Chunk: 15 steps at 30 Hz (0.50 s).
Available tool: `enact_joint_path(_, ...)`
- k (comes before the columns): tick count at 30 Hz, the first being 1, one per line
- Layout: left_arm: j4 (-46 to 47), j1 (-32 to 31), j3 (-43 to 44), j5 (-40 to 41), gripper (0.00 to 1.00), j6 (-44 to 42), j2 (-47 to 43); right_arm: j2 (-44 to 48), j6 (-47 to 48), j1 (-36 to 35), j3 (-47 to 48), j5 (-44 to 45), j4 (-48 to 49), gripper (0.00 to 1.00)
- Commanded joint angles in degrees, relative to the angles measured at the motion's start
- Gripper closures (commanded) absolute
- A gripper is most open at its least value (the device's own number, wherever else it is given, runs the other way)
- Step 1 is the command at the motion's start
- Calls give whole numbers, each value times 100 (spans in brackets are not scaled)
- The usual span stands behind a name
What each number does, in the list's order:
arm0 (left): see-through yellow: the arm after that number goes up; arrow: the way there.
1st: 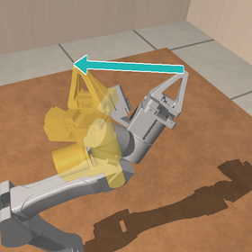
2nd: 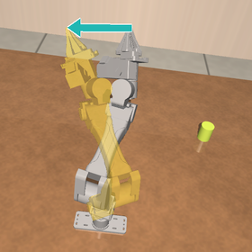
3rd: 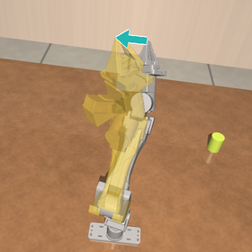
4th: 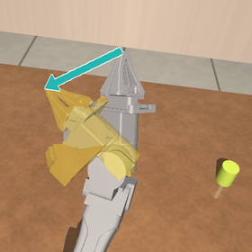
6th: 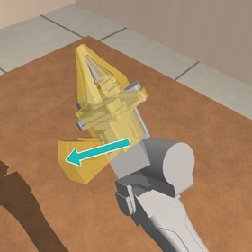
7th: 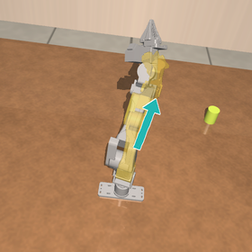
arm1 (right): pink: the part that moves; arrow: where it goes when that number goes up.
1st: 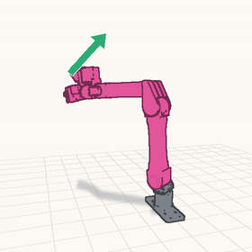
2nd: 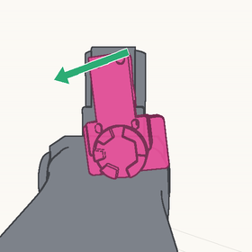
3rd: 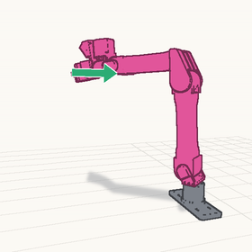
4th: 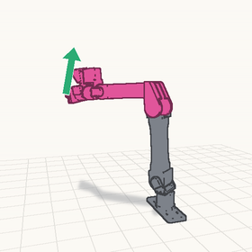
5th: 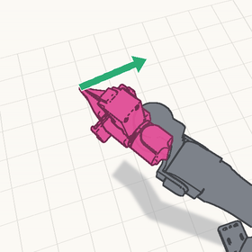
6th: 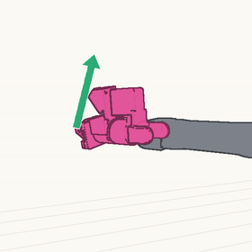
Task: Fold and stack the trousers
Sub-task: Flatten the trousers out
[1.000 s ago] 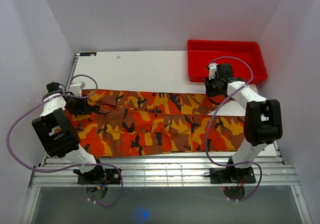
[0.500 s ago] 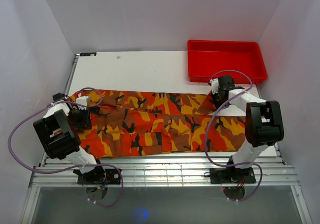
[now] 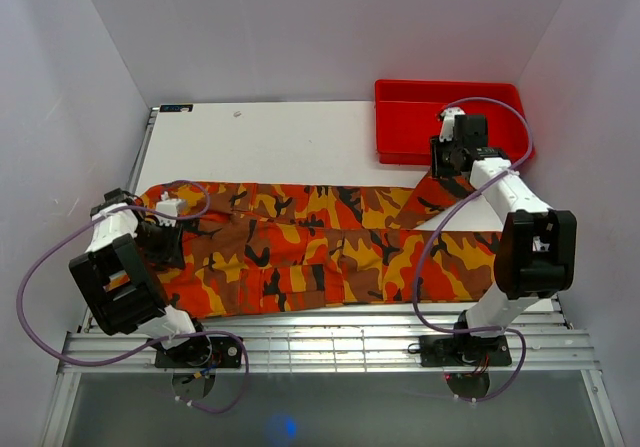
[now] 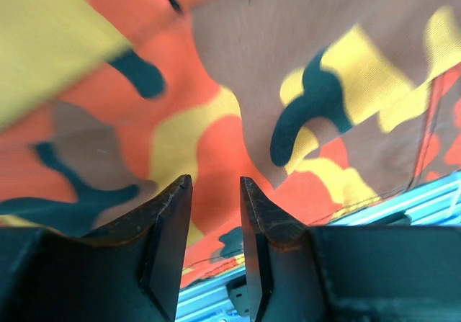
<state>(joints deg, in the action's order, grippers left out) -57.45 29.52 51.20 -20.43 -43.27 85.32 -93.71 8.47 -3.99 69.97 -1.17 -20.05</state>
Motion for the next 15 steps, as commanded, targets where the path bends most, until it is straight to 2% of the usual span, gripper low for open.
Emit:
enact_joint_path(1, -179, 37, 530, -593, 56, 116, -95, -428, -1273, -93, 262, 751, 870, 58)
enact_joint_path(4, -170, 37, 602, -647, 55, 231, 90, -885, -2064, -225, 551, 1660, 811, 64)
enact_joint_path(7, -100, 37, 558, -603, 55, 231, 82, -1035, -2541, -278, 430, 1847, 889, 65)
enact_joint_path(12, -82, 37, 523, -603, 55, 266, 81, -1053, -2605, -559, 26, 2480, 1345, 58)
enact_joint_path(15, -100, 37, 566, -612, 55, 310, 134, -1044, -2666, -577, -422, 2709, 1934, 55)
